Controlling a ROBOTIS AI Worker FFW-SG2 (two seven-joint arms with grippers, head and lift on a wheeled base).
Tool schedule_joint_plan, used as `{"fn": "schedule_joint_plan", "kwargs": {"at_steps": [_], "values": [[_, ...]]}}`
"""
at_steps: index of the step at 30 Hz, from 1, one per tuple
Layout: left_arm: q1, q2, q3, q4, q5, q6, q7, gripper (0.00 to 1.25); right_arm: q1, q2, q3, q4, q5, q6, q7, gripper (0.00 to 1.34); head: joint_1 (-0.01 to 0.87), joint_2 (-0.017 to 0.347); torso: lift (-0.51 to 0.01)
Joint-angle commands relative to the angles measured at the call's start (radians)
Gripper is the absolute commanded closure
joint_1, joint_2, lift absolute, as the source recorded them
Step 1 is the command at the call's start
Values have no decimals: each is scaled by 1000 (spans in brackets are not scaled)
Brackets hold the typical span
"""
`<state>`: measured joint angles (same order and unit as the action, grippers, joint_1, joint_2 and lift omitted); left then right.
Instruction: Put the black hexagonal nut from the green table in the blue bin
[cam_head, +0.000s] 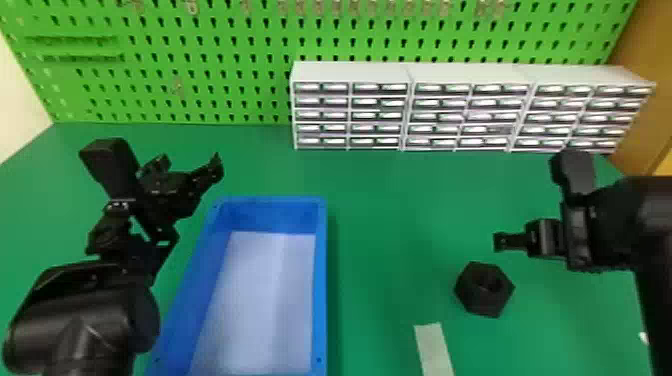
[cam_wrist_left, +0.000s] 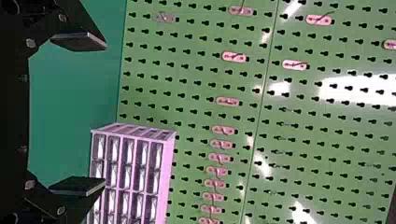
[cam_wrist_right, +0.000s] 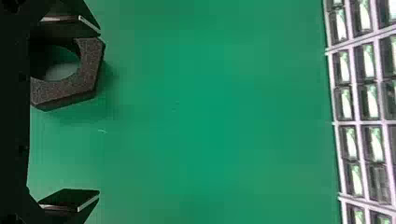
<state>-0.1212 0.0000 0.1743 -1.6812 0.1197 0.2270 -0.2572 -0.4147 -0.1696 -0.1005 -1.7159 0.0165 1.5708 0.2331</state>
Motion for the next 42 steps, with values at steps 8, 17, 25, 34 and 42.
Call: {"fn": "schedule_joint_plan", "kwargs": {"at_steps": [8,17,25,34,42], "values": [[-2,-3,2,0,0,-2,1,245,-1,10,18,42,-1,1,0,88,686,51,-97],[0,-3,5,0,0,-3,1,245,2,15,25,71,0,1,0,87,686,51,-97],[-2,-3,5,0,0,-3,-1,245,8,18,28,94,0,1,0,87,686,51,-97],[-2,-3,5,0,0,-3,1,245,16,19,25,111,2,1,-1,87,686,51,-97],[-2,-3,5,0,0,-5,1,245,23,19,18,118,2,1,-1,87,686,51,-97]]}}
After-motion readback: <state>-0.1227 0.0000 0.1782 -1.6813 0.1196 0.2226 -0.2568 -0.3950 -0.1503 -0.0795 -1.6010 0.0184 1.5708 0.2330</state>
